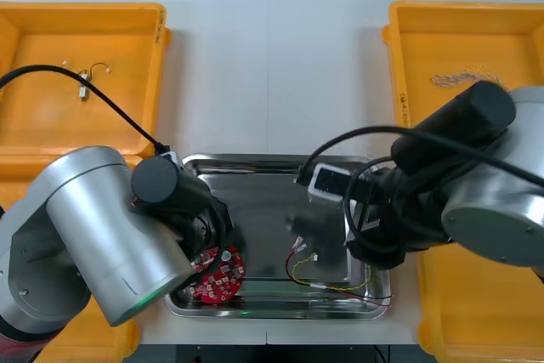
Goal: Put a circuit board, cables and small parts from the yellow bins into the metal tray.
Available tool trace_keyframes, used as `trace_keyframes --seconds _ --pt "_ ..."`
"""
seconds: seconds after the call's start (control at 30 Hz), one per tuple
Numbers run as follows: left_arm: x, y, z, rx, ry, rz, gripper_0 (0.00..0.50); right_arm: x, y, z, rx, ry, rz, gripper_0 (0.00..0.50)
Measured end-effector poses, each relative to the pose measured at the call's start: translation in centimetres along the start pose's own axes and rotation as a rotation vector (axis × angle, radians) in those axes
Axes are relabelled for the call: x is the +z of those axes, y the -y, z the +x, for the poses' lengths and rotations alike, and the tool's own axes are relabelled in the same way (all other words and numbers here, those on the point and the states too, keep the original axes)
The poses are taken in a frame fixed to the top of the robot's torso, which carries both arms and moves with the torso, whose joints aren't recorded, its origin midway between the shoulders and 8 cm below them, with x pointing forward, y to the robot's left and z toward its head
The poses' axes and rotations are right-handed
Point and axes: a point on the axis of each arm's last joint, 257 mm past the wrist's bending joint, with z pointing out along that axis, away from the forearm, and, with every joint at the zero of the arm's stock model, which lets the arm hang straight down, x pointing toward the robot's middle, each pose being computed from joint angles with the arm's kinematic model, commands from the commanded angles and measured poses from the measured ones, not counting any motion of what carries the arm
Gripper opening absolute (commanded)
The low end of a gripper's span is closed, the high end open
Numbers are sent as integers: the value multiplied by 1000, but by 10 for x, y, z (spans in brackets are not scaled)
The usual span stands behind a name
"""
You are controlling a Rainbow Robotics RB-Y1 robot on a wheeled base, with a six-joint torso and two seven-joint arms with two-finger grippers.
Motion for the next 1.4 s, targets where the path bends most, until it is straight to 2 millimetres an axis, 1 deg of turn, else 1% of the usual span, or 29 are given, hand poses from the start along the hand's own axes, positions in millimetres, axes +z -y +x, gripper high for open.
trace_keyframes --seconds 0.13,0.23,0.3,0.33,0.37,0.43,0.5,0.57,0.63,0.67,0.83,0.93,1.2,1.3,1.4 --pt "-8 2 -15 12 5 16 329 -21 20 -14 26 63 22 500" --pt "-16 3 -29 27 12 27 333 -38 31 -23 62 114 26 500" --pt "-22 4 -40 32 22 34 347 -49 39 -28 78 145 29 500" --pt "-25 4 -46 34 28 36 352 -54 42 -29 86 160 30 500" --pt "-28 3 -53 35 33 36 368 -59 45 -30 97 173 29 500" --pt "-32 1 -68 32 47 26 375 -69 49 -32 129 196 22 500" --pt "-32 -3 -85 24 52 4 400 -78 54 -31 189 214 10 500" --pt "-32 -8 -101 12 53 -25 428 -88 64 -29 272 231 12 500" --pt "-32 -16 -120 -4 55 -61 494 -98 78 -25 345 246 36 500" --pt "-32 -21 -129 -14 54 -82 500 -104 86 -23 370 252 51 500" --pt "-32 -54 -171 -97 40 -186 500 -126 124 -9 486 266 118 500" --pt "-31 -75 -191 -159 33 -231 500 -136 151 3 587 264 132 500" --pt "-36 -108 -246 -358 49 -191 500 -152 222 32 801 249 161 500" --pt "-34 -118 -262 -343 44 -169 500 -155 245 45 791 217 211 500" --pt "-31 -126 -271 -265 35 -157 500 -155 264 59 689 166 256 500"
